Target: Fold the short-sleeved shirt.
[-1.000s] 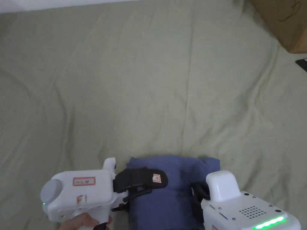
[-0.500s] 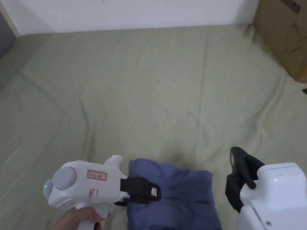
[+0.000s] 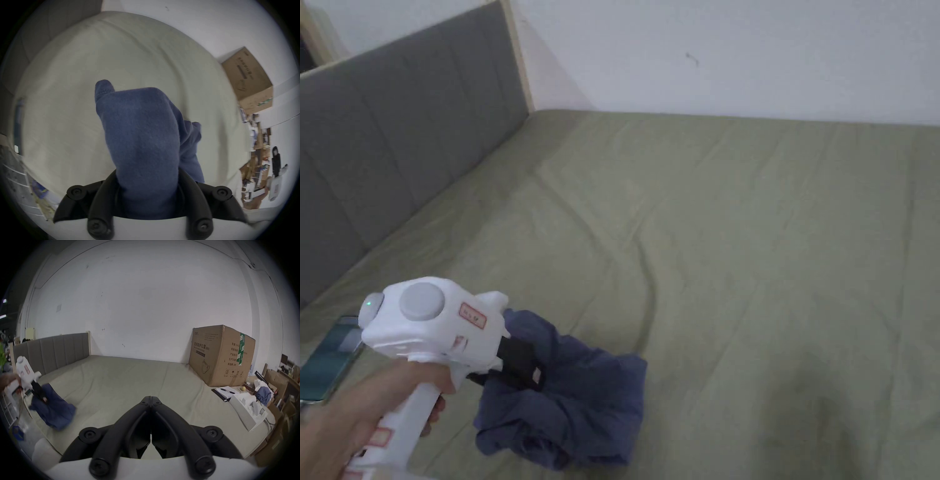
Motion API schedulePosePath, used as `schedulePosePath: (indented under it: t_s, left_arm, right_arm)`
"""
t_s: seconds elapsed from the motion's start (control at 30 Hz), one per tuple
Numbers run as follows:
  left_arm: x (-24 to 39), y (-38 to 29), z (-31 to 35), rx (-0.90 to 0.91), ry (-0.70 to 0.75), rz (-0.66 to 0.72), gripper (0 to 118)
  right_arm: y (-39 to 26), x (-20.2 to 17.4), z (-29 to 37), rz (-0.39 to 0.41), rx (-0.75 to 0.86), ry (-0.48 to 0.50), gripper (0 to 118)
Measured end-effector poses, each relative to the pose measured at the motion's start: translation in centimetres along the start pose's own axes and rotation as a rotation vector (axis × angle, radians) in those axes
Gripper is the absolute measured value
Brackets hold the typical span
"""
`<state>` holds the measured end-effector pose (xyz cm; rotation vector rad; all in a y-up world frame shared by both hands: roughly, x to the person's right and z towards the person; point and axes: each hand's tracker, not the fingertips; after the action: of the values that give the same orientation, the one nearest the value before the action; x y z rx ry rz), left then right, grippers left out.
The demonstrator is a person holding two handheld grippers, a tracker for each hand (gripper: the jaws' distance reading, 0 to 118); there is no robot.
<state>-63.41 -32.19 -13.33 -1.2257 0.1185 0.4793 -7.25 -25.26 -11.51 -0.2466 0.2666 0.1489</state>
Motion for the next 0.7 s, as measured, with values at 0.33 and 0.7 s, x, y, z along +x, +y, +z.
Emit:
schedulePosePath:
  t_s: [0.33,0.7]
  left_arm:
    - [-8.3,5.9,-1.6,0.112,0.406,-0.147,25]
    - [-8.5,4.5,-0.2,0.287,0.560,-0.126,105]
  right_arm:
    - [-0.9,-2.5,-3.8,0.004,-0.130,0.032,0]
    - [-1.7,-1.8,-4.3,0.037,-0.182,0.063,0]
